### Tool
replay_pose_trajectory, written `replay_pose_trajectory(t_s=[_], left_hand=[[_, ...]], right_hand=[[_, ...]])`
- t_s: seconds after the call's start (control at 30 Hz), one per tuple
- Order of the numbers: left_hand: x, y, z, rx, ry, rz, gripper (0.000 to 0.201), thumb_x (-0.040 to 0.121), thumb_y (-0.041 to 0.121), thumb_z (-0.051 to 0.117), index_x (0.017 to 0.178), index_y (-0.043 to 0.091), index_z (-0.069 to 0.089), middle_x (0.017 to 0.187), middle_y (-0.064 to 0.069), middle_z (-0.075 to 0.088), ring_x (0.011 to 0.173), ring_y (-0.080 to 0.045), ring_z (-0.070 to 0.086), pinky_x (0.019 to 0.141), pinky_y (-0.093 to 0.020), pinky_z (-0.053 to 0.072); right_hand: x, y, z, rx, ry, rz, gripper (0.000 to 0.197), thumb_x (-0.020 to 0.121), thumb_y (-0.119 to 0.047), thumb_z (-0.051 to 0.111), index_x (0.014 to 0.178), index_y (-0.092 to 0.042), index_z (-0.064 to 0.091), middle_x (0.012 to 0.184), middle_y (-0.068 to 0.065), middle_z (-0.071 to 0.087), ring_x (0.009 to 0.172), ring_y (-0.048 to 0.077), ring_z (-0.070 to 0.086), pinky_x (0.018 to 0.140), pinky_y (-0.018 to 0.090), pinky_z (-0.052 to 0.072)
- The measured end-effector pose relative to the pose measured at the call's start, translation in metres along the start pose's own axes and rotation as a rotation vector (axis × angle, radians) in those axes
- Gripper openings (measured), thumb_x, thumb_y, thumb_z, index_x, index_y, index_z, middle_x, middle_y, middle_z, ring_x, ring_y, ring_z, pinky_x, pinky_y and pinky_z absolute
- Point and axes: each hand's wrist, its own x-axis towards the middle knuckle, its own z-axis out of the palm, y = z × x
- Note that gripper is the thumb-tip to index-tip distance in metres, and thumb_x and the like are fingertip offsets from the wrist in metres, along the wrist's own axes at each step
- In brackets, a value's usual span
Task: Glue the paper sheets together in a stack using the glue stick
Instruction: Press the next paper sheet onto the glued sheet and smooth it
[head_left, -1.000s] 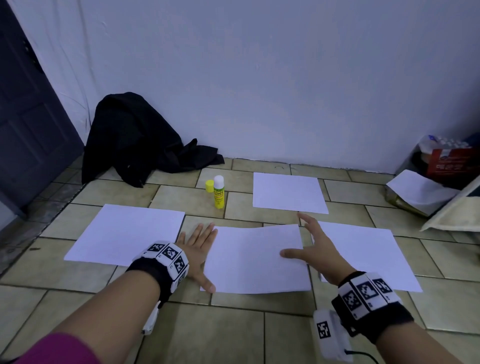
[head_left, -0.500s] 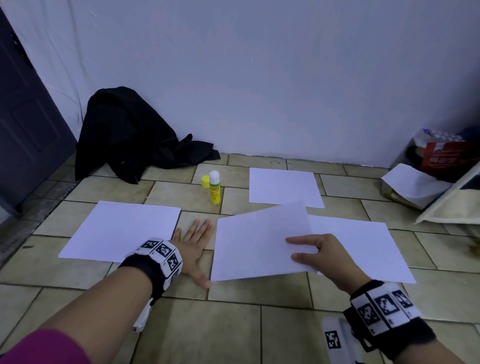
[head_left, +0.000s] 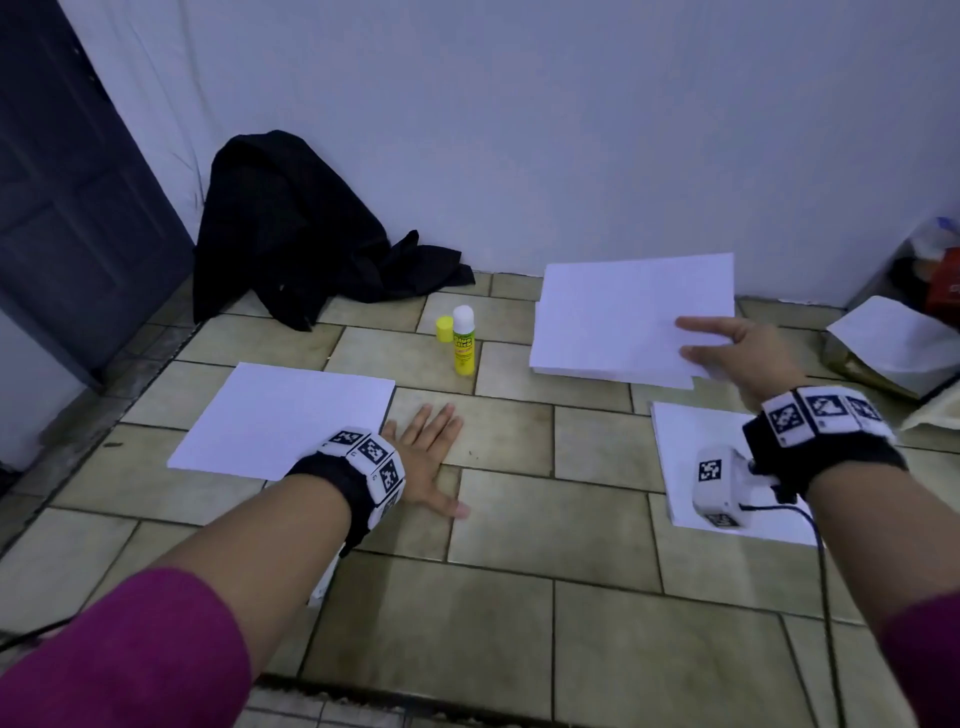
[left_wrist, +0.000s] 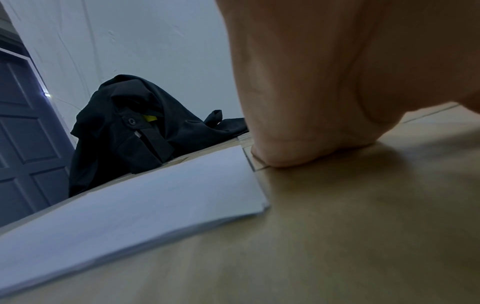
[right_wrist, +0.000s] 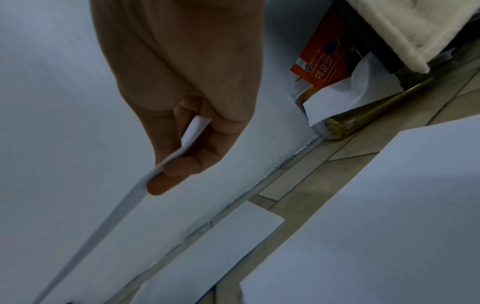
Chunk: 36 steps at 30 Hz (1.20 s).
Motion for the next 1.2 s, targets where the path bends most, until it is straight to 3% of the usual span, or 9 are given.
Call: replay_pose_trajectory(t_s=[0.07,0.13,0.2,0.3,0.4,0.47,0.57,0.73,1.2], left_hand=[[0.001,-0.001,0.002,-0.011,0.002,-0.003,0.129,0.062,0.082,0.047,0.149,0.018,-0.024,0.153,0.002,-0.034,0.143,-0.021,-0.029,0.115,-0.051,-0.008],[0.002,-0.001,0.004,-0.030,0.010,-0.005,0.134,0.048,0.086,0.032,0.149,0.018,-0.024,0.154,0.003,-0.034,0.143,-0.020,-0.028,0.115,-0.050,-0.008],[0.005,-0.003,0.006,-0.034,0.031,-0.004,0.139,0.039,0.089,0.025,0.149,0.019,-0.023,0.154,0.004,-0.034,0.143,-0.019,-0.028,0.115,-0.049,-0.009],[0.006,-0.006,0.008,-0.056,0.023,0.016,0.130,0.058,0.085,0.042,0.149,0.021,-0.025,0.152,0.006,-0.037,0.141,-0.017,-0.032,0.114,-0.048,-0.013],[0.008,-0.009,0.007,-0.059,-0.005,0.034,0.130,0.054,0.085,0.038,0.147,0.023,-0.027,0.150,0.008,-0.040,0.137,-0.014,-0.037,0.113,-0.048,-0.015],[0.008,-0.009,0.006,-0.064,-0.019,0.051,0.128,0.060,0.085,0.042,0.147,0.023,-0.028,0.144,0.011,-0.044,0.131,-0.010,-0.041,0.113,-0.047,-0.016],[0.006,-0.008,0.004,-0.072,-0.026,0.057,0.120,0.077,0.073,0.056,0.146,0.023,-0.029,0.134,0.014,-0.047,0.130,-0.010,-0.041,0.113,-0.047,-0.017],[0.004,-0.006,0.003,-0.085,-0.027,0.049,0.120,0.078,0.070,0.058,0.147,0.022,-0.028,0.148,0.009,-0.042,0.132,-0.010,-0.040,0.113,-0.048,-0.017],[0.003,-0.005,0.003,-0.074,-0.029,0.042,0.118,0.079,0.068,0.057,0.147,0.024,-0.028,0.144,0.013,-0.043,0.126,-0.007,-0.042,0.112,-0.046,-0.019]], right_hand=[[0.015,0.001,0.003,-0.063,0.004,0.026,0.039,0.084,-0.003,0.069,0.118,-0.021,0.066,0.117,0.008,0.062,0.094,0.016,0.060,0.074,0.008,0.048],[0.027,0.004,0.005,-0.119,-0.011,0.059,0.038,0.087,-0.002,0.066,0.121,-0.017,0.064,0.110,0.008,0.059,0.075,0.009,0.057,0.050,0.000,0.041],[0.039,0.010,0.006,-0.172,-0.030,0.088,0.038,0.088,-0.002,0.065,0.122,-0.019,0.063,0.102,0.008,0.057,0.061,0.003,0.055,0.042,0.001,0.037],[0.056,0.022,0.006,-0.257,-0.073,0.141,0.037,0.087,-0.006,0.067,0.121,-0.020,0.065,0.104,0.009,0.060,0.074,0.012,0.058,0.050,0.003,0.042],[0.064,0.029,0.008,-0.329,-0.095,0.150,0.037,0.087,-0.009,0.068,0.121,-0.022,0.065,0.119,0.010,0.061,0.103,0.023,0.060,0.074,0.017,0.042],[0.066,0.031,0.011,-0.352,-0.098,0.147,0.037,0.087,-0.010,0.068,0.122,-0.023,0.065,0.129,0.007,0.058,0.115,0.021,0.055,0.084,0.020,0.036],[0.069,0.030,0.017,-0.367,-0.124,0.155,0.037,0.088,-0.010,0.067,0.122,-0.022,0.065,0.131,0.007,0.057,0.115,0.021,0.054,0.086,0.020,0.034],[0.075,0.031,0.024,-0.354,-0.161,0.166,0.035,0.087,-0.007,0.067,0.120,-0.017,0.067,0.111,0.013,0.061,0.092,0.016,0.051,0.084,0.022,0.035],[0.082,0.042,0.025,-0.429,-0.159,0.198,0.032,0.084,-0.007,0.068,0.114,-0.020,0.068,0.133,0.009,0.054,0.119,0.026,0.053,0.098,0.028,0.038]])
